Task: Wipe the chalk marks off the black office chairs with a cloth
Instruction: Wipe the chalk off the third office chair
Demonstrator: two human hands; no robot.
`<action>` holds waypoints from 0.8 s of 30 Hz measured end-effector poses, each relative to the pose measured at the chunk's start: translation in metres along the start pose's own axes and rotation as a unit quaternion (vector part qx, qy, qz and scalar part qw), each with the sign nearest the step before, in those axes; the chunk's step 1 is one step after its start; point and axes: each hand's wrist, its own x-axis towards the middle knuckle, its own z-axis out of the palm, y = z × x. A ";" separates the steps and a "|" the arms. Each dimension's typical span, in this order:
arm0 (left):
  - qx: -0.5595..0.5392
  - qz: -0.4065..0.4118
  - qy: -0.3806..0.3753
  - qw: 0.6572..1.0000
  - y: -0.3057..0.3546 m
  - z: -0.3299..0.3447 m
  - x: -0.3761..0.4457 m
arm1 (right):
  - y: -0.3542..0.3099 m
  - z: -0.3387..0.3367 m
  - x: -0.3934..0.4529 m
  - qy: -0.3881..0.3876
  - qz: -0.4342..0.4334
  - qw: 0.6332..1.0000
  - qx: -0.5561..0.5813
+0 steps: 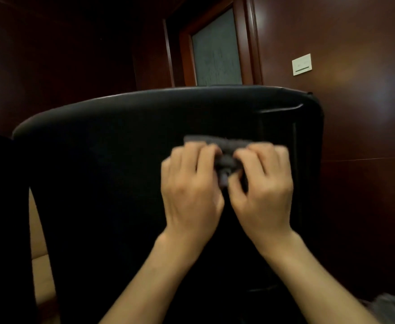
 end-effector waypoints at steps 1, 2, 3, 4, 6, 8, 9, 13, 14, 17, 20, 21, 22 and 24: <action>-0.007 0.008 -0.013 1.000 0.001 0.001 -0.012 | 0.002 -0.003 -0.015 -0.013 0.009 1.000 -0.003; -0.010 0.014 -0.022 1.000 0.002 0.002 -0.017 | 0.003 -0.005 -0.022 -0.025 0.013 1.000 -0.005; -0.009 0.019 -0.027 0.999 0.002 0.002 -0.016 | 0.005 -0.007 -0.020 -0.032 0.012 0.999 -0.004; -0.005 0.023 -0.025 0.999 0.003 0.001 -0.008 | 0.007 -0.009 -0.011 -0.031 0.007 0.999 -0.005; -0.006 0.024 -0.008 1.000 0.008 -0.003 0.018 | 0.009 -0.012 0.021 -0.010 -0.006 1.000 -0.010; -0.021 0.020 0.020 0.999 0.014 -0.006 0.050 | 0.014 -0.014 0.054 0.029 -0.010 0.999 -0.017; -0.032 0.021 0.031 0.999 0.019 -0.007 0.063 | 0.015 -0.015 0.065 0.046 -0.005 0.999 -0.016; -0.026 0.039 0.001 0.999 0.030 0.001 0.060 | 0.023 -0.014 0.050 0.058 0.027 0.997 -0.033; -0.021 0.042 -0.016 0.999 0.029 0.005 0.044 | 0.025 -0.014 0.033 0.041 0.030 0.998 -0.036; -0.018 0.044 -0.047 0.998 0.019 0.012 -0.017 | 0.022 -0.017 -0.025 -0.029 0.041 0.998 -0.024; -0.022 0.055 -0.061 0.996 0.015 0.010 -0.036 | 0.017 -0.022 -0.036 -0.066 0.042 0.997 -0.011; -0.019 0.058 -0.054 0.997 0.015 0.009 -0.027 | 0.018 -0.022 -0.026 -0.062 0.037 0.997 -0.012; -0.014 0.058 -0.045 0.997 0.017 0.008 -0.013 | 0.020 -0.022 -0.012 -0.050 0.031 0.998 -0.015; -0.012 0.049 -0.024 0.998 0.024 0.006 0.022 | 0.024 -0.021 0.023 -0.005 0.027 0.999 -0.021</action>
